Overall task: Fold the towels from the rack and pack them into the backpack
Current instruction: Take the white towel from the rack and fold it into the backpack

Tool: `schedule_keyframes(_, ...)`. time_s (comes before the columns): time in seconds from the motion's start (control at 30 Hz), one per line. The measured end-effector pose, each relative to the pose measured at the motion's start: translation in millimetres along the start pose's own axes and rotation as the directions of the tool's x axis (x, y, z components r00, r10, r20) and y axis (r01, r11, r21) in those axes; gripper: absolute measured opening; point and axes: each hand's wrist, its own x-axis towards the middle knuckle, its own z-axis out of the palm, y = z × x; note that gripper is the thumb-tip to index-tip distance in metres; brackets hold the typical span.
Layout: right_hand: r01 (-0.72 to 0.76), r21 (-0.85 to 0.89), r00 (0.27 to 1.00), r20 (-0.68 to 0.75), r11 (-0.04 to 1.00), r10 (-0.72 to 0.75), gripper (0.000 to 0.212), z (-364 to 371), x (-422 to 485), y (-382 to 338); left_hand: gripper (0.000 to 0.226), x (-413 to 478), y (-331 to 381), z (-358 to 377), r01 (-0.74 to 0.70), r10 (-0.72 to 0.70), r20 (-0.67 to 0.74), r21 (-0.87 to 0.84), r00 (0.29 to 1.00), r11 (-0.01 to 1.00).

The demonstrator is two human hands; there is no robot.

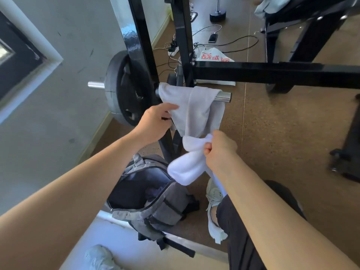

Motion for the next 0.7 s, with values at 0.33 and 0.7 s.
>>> schedule_keyframes(0.33,0.096,-0.136,0.899,0.437,0.986,-0.027,0.009,-5.5,-45.3,34.7,0.013,-113.7,-0.2,8.7,-0.078,0.079,0.009,-0.078,0.997,0.994)
schedule_keyframes(0.7,0.756,-0.388,0.562,0.799,0.527,-0.216,0.003,-51.0,-123.2,80.4,0.022,-232.8,24.4,-46.0,0.084,-0.135,-0.041,-0.595,0.99,0.799)
